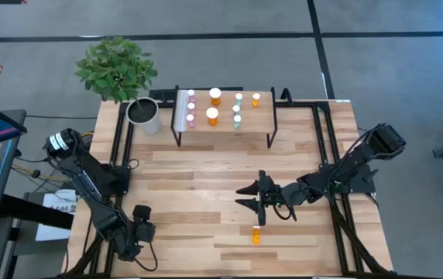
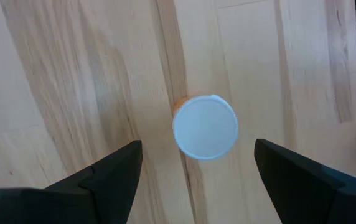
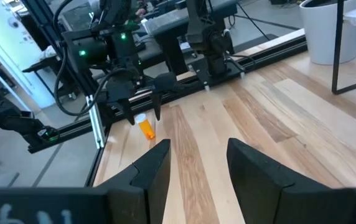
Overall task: Pick and place medicine bottles onto shelf by color
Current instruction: Put the left small orange pill bottle on the shelf aligned with the other small orange pill bottle
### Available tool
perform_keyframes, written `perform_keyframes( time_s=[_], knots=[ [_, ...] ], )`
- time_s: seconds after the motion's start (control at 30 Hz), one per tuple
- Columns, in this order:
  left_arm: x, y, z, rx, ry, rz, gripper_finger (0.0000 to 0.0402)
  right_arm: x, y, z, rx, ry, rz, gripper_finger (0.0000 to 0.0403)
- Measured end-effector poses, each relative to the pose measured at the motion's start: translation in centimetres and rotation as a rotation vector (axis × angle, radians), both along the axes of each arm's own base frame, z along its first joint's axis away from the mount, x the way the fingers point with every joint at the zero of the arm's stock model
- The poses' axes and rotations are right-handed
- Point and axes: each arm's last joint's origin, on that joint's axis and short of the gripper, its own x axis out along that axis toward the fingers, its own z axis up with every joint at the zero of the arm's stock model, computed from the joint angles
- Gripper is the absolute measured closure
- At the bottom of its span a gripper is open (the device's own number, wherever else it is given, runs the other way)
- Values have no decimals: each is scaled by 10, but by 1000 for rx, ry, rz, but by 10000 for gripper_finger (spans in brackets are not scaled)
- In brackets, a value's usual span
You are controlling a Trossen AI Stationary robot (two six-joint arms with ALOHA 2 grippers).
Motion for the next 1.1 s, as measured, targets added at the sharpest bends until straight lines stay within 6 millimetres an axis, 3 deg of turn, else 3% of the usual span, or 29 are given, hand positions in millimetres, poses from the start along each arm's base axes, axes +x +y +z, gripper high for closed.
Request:
perform_keyframes(
  time_s=[0.3,0.67,1.1],
  knots=[
    [3,1,1,30,-72,10,162,0,0,0,0,0,0,223],
    [4,-1,1,17,-79,1,198,0,0,0,0,1,0,223],
    [15,7,1,20,-81,41,312,0,0,3,17,-33,0,223]
  ],
)
